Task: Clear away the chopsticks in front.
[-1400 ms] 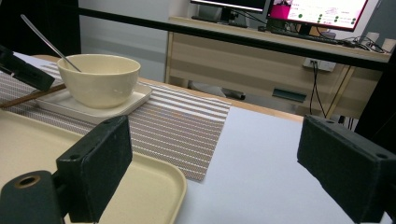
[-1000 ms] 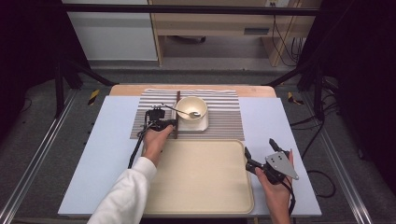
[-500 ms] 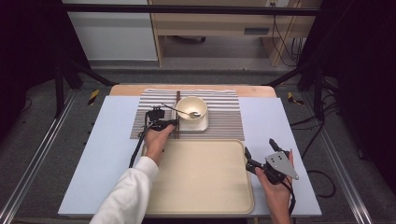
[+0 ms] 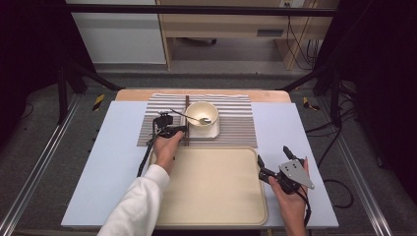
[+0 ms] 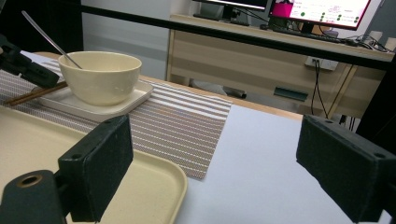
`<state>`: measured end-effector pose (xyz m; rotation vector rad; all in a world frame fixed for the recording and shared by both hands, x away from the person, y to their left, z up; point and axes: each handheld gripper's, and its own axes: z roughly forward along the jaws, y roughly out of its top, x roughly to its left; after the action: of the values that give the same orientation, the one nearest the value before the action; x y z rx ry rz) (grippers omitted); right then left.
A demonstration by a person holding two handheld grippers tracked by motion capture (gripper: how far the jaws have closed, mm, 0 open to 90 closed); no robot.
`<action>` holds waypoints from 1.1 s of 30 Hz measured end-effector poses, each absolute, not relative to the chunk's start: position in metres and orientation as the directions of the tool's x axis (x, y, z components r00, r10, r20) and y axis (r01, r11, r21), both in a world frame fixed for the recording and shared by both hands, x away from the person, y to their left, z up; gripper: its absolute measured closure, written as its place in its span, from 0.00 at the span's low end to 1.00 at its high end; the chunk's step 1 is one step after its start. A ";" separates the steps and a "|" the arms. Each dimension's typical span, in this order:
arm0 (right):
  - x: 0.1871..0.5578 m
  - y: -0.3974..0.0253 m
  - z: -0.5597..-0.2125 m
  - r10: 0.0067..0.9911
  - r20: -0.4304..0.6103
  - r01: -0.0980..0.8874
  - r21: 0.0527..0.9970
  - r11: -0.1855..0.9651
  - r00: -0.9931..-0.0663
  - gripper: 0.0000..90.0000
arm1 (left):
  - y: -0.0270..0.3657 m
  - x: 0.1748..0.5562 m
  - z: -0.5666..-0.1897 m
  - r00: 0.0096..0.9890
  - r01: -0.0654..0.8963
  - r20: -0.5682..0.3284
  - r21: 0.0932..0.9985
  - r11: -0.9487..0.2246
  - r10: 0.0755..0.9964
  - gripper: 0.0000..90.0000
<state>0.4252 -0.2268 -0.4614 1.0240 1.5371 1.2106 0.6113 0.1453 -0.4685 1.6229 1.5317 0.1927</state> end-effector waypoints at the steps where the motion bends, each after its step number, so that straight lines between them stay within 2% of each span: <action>1: 0.425 -0.227 -0.461 0.955 -0.155 0.076 0.981 0.179 -0.253 0.12 | 0.145 0.611 -0.469 0.221 0.735 -0.443 0.661 0.150 0.869 0.93; 15: 0.426 -0.227 -0.461 0.955 -0.151 0.079 0.981 0.176 -0.256 0.12 | 0.145 0.607 -0.468 0.179 0.708 -0.427 0.682 0.185 0.887 0.95; 33: 0.426 -0.227 -0.461 0.953 -0.154 0.073 0.981 0.179 -0.260 0.12 | 0.151 0.600 -0.457 0.209 0.676 -0.374 0.723 0.143 0.904 0.96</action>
<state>0.4261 -0.2268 -0.4612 1.0184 1.5428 1.2157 0.6004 0.1509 -0.4565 1.5949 1.5296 0.3217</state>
